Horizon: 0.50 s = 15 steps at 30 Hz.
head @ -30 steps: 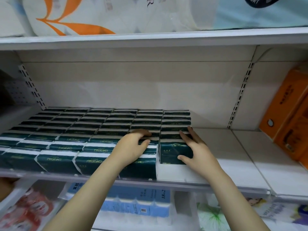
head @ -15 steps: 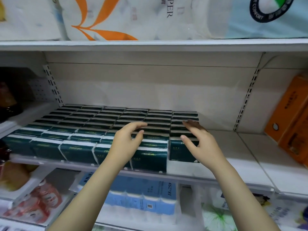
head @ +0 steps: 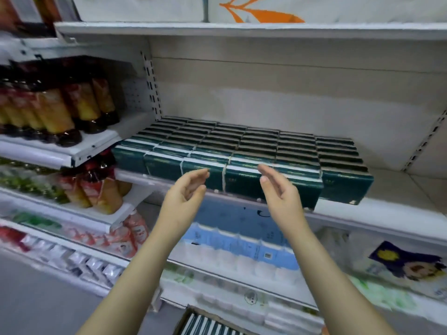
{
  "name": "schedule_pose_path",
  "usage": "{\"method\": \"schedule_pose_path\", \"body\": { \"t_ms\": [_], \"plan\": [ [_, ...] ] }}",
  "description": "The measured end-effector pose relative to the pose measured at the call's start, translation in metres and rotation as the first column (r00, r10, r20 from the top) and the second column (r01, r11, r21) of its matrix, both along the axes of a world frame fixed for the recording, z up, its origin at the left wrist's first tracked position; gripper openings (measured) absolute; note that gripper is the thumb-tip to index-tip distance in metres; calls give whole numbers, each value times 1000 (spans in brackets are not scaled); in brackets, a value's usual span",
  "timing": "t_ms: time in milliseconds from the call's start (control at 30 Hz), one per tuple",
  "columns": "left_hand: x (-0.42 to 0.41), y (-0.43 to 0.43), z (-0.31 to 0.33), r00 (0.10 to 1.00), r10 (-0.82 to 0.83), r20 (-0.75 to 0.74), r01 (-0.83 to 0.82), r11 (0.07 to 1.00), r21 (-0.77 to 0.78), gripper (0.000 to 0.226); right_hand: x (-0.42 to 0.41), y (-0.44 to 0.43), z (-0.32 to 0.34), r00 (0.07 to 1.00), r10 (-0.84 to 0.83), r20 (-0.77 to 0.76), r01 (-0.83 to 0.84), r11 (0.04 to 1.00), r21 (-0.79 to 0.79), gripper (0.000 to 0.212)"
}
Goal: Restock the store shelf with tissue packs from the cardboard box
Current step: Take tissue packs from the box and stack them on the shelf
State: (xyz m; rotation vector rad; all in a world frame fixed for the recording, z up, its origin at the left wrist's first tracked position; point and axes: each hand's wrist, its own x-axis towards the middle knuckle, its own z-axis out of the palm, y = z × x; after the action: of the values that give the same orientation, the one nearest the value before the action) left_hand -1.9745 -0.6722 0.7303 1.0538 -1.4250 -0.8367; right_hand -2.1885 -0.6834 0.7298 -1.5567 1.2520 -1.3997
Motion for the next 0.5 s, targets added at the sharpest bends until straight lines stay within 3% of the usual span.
{"method": "schedule_pose_path", "body": {
  "t_ms": [500],
  "plan": [
    [114, 82, -73, 990, 141, 4, -139, 974, 181, 32, 135, 58, -79, 985, 172, 0, -169, 963, 209, 34]
  ]
}}
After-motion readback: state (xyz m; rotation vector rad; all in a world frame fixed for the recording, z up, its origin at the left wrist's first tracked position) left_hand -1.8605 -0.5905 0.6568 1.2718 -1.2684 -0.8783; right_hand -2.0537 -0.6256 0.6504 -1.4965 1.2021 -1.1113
